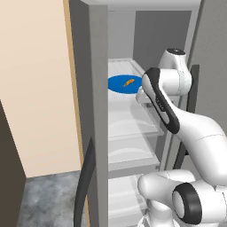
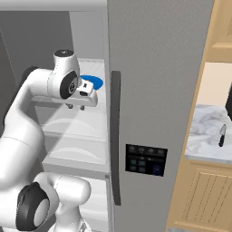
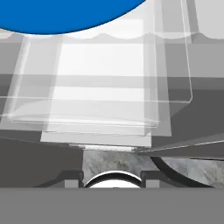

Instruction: Retrieve the shrimp from the fridge and place it on the cutting board.

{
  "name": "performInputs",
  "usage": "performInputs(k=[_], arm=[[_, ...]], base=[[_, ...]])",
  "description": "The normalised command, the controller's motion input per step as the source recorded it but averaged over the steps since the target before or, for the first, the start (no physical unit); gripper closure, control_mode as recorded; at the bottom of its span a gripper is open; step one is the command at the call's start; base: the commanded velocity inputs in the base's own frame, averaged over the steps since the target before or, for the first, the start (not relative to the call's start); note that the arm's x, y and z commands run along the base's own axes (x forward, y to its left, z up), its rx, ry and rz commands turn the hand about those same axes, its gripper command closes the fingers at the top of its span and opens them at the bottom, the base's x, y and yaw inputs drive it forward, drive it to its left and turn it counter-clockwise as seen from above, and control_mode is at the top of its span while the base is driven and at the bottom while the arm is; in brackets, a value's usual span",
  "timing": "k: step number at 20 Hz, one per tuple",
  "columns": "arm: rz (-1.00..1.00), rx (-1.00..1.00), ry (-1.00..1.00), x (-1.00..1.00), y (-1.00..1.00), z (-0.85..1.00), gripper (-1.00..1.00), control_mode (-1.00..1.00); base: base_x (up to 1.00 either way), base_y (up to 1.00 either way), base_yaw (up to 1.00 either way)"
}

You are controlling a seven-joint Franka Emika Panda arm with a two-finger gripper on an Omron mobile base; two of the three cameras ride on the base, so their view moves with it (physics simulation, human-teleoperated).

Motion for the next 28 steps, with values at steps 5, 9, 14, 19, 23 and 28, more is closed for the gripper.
performInputs(k=[5, 9, 14, 19, 23, 28], arm=[[0.00, 0.00, 0.00, -0.03, 0.35, 0.00, -1.00, -1.00], [0.00, 0.00, -0.02, 0.00, 0.33, 0.00, -1.00, -1.00], [-0.03, 0.00, -0.16, 0.00, 0.04, 0.21, -1.00, -1.00], [-0.08, 0.00, -0.26, 0.00, 0.00, 0.46, -1.00, -1.00], [-0.14, 0.00, -0.28, 0.00, 0.00, 0.54, -1.00, -1.00], [-0.16, 0.00, -0.19, 0.00, 0.06, 0.54, -1.00, -1.00]], base=[[0.00, 0.00, 0.00], [0.00, 0.00, 0.00], [0.00, 0.00, 0.00], [0.00, 0.00, 0.00], [0.00, 0.00, 0.00], [0.00, 0.00, 0.00]])
